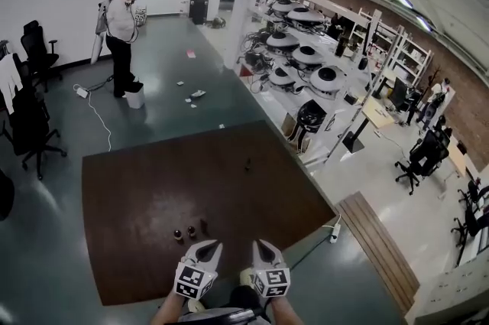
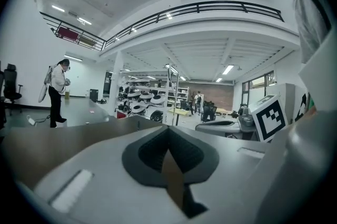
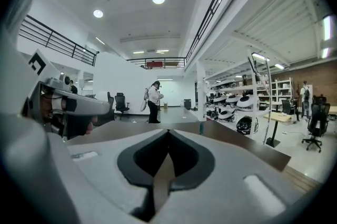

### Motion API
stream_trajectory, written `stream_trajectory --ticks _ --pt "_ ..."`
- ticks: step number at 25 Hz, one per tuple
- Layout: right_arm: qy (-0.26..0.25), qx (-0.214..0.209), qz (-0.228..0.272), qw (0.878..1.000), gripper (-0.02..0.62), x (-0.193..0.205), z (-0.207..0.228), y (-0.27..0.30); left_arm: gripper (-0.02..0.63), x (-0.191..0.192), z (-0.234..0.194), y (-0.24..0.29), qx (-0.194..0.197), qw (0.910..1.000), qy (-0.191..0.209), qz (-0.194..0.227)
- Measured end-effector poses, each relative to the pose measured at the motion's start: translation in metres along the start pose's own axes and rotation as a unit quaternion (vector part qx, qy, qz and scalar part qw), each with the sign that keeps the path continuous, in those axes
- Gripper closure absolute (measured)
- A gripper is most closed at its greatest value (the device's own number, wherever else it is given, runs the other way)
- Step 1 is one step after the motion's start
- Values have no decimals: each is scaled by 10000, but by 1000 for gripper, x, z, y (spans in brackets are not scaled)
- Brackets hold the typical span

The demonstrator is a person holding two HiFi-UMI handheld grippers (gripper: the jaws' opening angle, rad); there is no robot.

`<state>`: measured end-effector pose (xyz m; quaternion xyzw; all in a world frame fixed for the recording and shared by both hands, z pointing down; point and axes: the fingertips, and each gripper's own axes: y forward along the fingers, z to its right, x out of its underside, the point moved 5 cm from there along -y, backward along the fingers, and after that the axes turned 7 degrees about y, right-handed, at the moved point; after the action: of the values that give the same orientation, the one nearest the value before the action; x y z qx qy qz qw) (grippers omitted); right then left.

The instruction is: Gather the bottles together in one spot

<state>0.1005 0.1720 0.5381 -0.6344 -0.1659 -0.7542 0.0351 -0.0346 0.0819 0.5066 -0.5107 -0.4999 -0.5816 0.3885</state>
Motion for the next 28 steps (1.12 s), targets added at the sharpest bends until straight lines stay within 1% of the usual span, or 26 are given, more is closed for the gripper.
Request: stream_trajectory --ticks 3,5,9,14,19,28 --pt "119 107 105 9998 594 -8 26 8 606 -2 5 24 97 9999 23 -19" --pt "87 140 132 9998 594 -15 46 18 606 -4 6 43 110 9999 18 -44" --pt "26 54 103 9999 594 -26 92 42 606 -6 4 91 6 9999 -53 -130" --pt "-103 -104 -3 9999 594 -31 137 71 606 -12 0 140 -168 9997 -128 -93" --pt "-57 -305 -158 9994 594 -35 164 104 606 -16 -7 174 -357 9988 -240 -218" --pt "-193 -946 -481 9942 594 -35 187 166 606 -9 -27 216 -983 9926 -541 -467"
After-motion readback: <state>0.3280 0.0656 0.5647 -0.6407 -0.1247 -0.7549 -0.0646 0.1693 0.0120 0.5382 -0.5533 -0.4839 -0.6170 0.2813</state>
